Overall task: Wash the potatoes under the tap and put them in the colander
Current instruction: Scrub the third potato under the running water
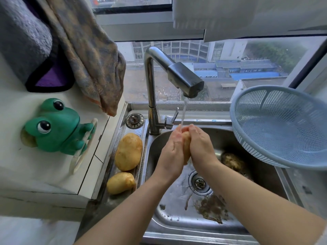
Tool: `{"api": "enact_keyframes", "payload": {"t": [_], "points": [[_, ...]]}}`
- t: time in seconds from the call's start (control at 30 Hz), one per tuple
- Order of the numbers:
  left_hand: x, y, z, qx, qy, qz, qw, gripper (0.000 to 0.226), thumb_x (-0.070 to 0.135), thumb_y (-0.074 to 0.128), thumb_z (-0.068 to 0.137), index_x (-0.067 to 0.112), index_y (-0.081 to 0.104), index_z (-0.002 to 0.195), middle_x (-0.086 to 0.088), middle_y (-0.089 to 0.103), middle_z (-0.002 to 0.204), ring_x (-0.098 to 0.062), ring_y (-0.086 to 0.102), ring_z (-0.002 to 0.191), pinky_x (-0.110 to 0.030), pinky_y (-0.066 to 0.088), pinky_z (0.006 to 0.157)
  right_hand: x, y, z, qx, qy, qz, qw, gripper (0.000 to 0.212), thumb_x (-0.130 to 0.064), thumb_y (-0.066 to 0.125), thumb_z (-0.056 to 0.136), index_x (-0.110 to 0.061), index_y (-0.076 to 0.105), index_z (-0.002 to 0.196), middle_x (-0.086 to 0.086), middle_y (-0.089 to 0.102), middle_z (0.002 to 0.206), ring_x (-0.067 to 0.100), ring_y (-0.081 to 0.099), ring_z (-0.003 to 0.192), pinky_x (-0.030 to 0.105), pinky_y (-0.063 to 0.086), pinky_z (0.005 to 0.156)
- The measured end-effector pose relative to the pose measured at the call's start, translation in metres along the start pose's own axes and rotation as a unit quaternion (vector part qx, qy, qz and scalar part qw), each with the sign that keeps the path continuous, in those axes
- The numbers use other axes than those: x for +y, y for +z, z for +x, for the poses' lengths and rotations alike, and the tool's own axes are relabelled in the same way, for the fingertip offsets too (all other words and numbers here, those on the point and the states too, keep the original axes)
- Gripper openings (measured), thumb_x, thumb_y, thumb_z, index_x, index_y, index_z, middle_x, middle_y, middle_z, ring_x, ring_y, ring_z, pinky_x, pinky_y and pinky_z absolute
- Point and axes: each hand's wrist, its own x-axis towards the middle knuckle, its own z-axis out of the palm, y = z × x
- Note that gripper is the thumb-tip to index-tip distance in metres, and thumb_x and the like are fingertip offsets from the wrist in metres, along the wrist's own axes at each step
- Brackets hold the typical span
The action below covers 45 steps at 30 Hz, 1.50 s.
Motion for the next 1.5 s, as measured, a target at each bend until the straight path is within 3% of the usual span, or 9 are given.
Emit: {"api": "enact_keyframes", "payload": {"t": [0.1, 0.3, 0.4, 0.5, 0.7, 1.03, 1.2, 1.37, 1.5], "points": [[-0.003, -0.002, 0.000, -0.023, -0.028, -0.011, 0.999, 0.058, 0.046, 0.033, 0.097, 0.027, 0.029, 0.151, 0.007, 0.038, 0.150, -0.013, 0.038, 0.138, -0.051, 0.036, 0.112, -0.009, 0.000, 0.007, -0.019, 0.086, 0.079, 0.993, 0.036, -0.023, 0.040, 0.103, -0.009, 0.067, 0.083, 0.016, 0.067, 0.090, 0.026, 0.063, 0.088, 0.044, 0.053, 0.087], [-0.009, 0.000, -0.012, -0.077, 0.000, 0.073, 0.994, 0.079, 0.047, 0.043, 0.081, 0.036, 0.013, 0.153, -0.002, 0.033, 0.154, -0.019, 0.034, 0.141, -0.048, 0.033, 0.114, 0.004, -0.007, 0.004, -0.059, 0.033, 0.047, 0.997, 0.028, -0.024, 0.050, 0.099, -0.014, 0.067, 0.079, 0.011, 0.067, 0.081, 0.028, 0.064, 0.084, 0.043, 0.056, 0.081], [-0.008, -0.008, -0.008, -0.097, -0.050, 0.035, 0.993, 0.079, 0.036, 0.044, 0.090, 0.029, 0.001, 0.156, -0.008, 0.052, 0.133, -0.016, 0.058, 0.110, -0.035, 0.049, 0.093, 0.007, -0.013, -0.005, -0.118, -0.019, -0.042, 0.992, 0.009, -0.024, 0.052, 0.098, -0.018, 0.059, 0.097, 0.008, 0.064, 0.090, 0.017, 0.064, 0.076, 0.025, 0.053, 0.057], [-0.005, -0.019, -0.008, -0.143, -0.087, -0.024, 0.986, 0.071, 0.025, 0.045, 0.100, 0.025, 0.001, 0.155, -0.007, 0.057, 0.115, -0.011, 0.058, 0.087, -0.025, 0.048, 0.072, 0.007, -0.022, -0.004, -0.174, -0.007, -0.080, 0.982, 0.007, -0.025, 0.056, 0.095, -0.025, 0.055, 0.102, 0.010, 0.061, 0.105, 0.018, 0.064, 0.091, 0.029, 0.055, 0.068], [-0.006, -0.032, -0.002, -0.183, -0.112, -0.115, 0.970, 0.078, 0.035, 0.054, 0.084, 0.027, 0.019, 0.153, -0.007, 0.047, 0.139, -0.018, 0.058, 0.109, -0.026, 0.050, 0.074, -0.008, -0.041, 0.004, -0.263, 0.088, 0.082, 0.957, 0.043, -0.023, 0.056, 0.081, -0.007, 0.058, 0.121, 0.014, 0.061, 0.116, 0.023, 0.059, 0.104, 0.034, 0.053, 0.087], [-0.004, -0.021, -0.005, -0.144, -0.039, 0.012, 0.989, 0.058, 0.029, 0.038, 0.103, 0.028, 0.010, 0.154, 0.004, 0.039, 0.144, -0.014, 0.053, 0.121, -0.023, 0.052, 0.078, -0.004, -0.010, 0.003, -0.092, 0.062, 0.034, 0.993, 0.016, -0.025, 0.052, 0.098, -0.014, 0.062, 0.099, 0.010, 0.065, 0.100, 0.025, 0.062, 0.097, 0.037, 0.054, 0.080], [-0.007, -0.027, -0.003, -0.112, -0.070, -0.092, 0.987, 0.049, 0.030, 0.037, 0.102, 0.030, 0.023, 0.149, 0.010, 0.058, 0.121, -0.015, 0.062, 0.107, -0.023, 0.049, 0.067, -0.001, -0.019, 0.007, -0.185, -0.025, -0.111, 0.976, 0.024, -0.034, 0.061, 0.092, -0.023, 0.060, 0.113, 0.009, 0.064, 0.113, 0.026, 0.062, 0.110, 0.046, 0.053, 0.093], [-0.011, -0.029, -0.004, -0.115, -0.084, -0.091, 0.986, 0.060, 0.037, 0.038, 0.101, 0.029, 0.011, 0.154, 0.002, 0.051, 0.137, -0.018, 0.059, 0.116, -0.023, 0.050, 0.069, -0.014, -0.036, 0.011, -0.257, -0.024, -0.120, 0.959, 0.026, -0.040, 0.068, 0.073, -0.034, 0.072, 0.098, 0.010, 0.069, 0.109, 0.030, 0.067, 0.103, 0.050, 0.055, 0.090], [-0.002, -0.023, -0.005, -0.107, -0.034, -0.025, 0.993, 0.058, 0.032, 0.037, 0.103, 0.029, 0.010, 0.154, 0.025, 0.045, 0.126, 0.010, 0.053, 0.108, -0.018, 0.048, 0.086, -0.017, -0.030, 0.013, -0.189, -0.047, -0.061, 0.979, 0.012, -0.019, 0.067, 0.085, -0.015, 0.073, 0.095, 0.013, 0.073, 0.097, 0.027, 0.070, 0.091, 0.043, 0.059, 0.081]]}}
